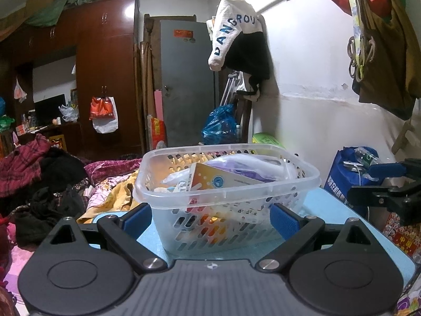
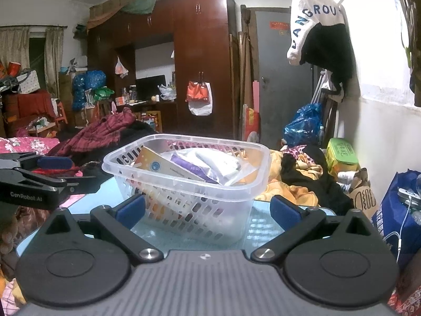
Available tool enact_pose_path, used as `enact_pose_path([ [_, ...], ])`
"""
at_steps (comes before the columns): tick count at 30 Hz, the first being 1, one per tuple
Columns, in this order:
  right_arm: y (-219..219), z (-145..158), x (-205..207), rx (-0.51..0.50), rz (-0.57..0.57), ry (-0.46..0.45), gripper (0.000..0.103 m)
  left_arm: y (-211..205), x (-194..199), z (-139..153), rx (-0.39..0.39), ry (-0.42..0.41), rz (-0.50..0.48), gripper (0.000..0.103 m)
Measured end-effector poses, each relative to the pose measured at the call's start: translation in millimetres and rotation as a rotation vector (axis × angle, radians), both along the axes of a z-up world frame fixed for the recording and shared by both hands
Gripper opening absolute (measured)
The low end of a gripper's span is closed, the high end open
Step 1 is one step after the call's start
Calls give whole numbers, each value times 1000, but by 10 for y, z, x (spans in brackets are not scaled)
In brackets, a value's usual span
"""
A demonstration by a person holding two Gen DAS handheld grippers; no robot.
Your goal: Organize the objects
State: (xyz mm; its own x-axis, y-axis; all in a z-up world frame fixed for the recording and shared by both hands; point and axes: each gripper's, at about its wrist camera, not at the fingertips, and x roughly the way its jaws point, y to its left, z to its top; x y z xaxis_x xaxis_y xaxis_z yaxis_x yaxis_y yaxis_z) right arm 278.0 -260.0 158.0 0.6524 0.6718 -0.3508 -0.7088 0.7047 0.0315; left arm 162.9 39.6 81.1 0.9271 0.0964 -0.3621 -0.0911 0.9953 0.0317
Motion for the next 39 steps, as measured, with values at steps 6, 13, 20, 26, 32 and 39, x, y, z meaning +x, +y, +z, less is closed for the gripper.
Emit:
enact_pose_path([
  [6,1,-2,15,5,-2,3,103,-9,24,-46,-4,5,-4,98],
  [13,8,-24,24,10,-6,6,103,-51,98,-76,2,12,0,98],
  [20,20,-54,34,7,-10,11,103,-67,141,-81,9,14,3,98],
  [26,10,-74,56,12,-11,19,103,-79,157,-91,15,19,6,98],
  [32,13,-96,70,9,-11,23,103,-76,168,-93,11,21,6,98],
  [39,12,-113,71,10,-11,24,103,-85,195,-100,11,26,9,98],
])
